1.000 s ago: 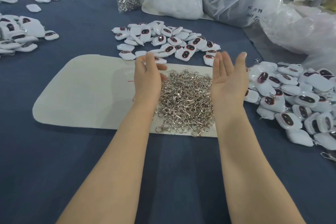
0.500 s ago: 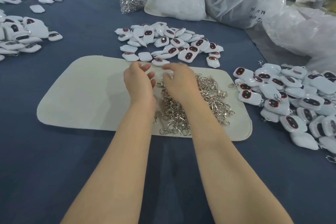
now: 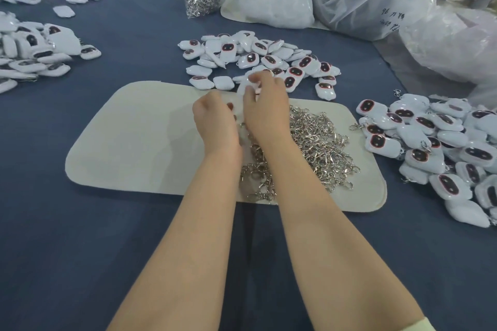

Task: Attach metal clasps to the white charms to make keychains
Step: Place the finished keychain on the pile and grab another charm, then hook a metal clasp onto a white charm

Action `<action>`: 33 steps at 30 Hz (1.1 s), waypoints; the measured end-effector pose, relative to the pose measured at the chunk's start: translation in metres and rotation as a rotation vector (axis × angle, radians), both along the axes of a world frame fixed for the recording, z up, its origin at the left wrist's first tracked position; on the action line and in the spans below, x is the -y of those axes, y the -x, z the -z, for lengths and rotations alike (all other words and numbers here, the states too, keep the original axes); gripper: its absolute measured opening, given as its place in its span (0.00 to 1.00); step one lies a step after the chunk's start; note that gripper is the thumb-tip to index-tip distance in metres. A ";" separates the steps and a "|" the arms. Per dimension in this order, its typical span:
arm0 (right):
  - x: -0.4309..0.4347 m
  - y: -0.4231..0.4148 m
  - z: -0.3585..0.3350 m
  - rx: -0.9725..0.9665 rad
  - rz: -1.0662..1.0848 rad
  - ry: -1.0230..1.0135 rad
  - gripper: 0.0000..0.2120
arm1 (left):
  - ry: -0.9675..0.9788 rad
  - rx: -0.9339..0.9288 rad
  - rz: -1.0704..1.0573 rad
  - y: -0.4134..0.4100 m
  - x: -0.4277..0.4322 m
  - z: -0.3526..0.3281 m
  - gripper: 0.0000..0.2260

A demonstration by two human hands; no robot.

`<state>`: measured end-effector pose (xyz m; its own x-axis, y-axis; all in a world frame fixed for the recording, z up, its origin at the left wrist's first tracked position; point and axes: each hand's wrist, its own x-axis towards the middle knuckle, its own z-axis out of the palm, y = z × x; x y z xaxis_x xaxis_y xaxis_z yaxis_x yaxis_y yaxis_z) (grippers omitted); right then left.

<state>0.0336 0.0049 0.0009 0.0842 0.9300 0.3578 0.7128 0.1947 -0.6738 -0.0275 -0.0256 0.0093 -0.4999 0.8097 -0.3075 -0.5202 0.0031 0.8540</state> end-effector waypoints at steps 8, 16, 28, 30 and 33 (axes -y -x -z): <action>0.030 -0.038 -0.023 -0.233 -0.288 0.082 0.14 | -0.077 -0.130 0.378 -0.012 0.009 -0.005 0.18; 0.047 -0.050 -0.025 0.244 -0.324 0.249 0.24 | -0.133 0.053 0.017 0.005 0.001 -0.005 0.15; 0.046 -0.040 -0.005 0.413 -0.170 0.271 0.15 | -0.125 0.039 -0.076 0.006 0.002 -0.006 0.13; 0.044 -0.046 -0.003 0.337 -0.119 0.271 0.15 | -0.142 0.058 -0.057 0.005 0.001 -0.005 0.15; 0.042 -0.051 -0.005 0.198 -0.091 0.263 0.14 | -0.129 0.073 -0.006 0.004 -0.001 -0.003 0.16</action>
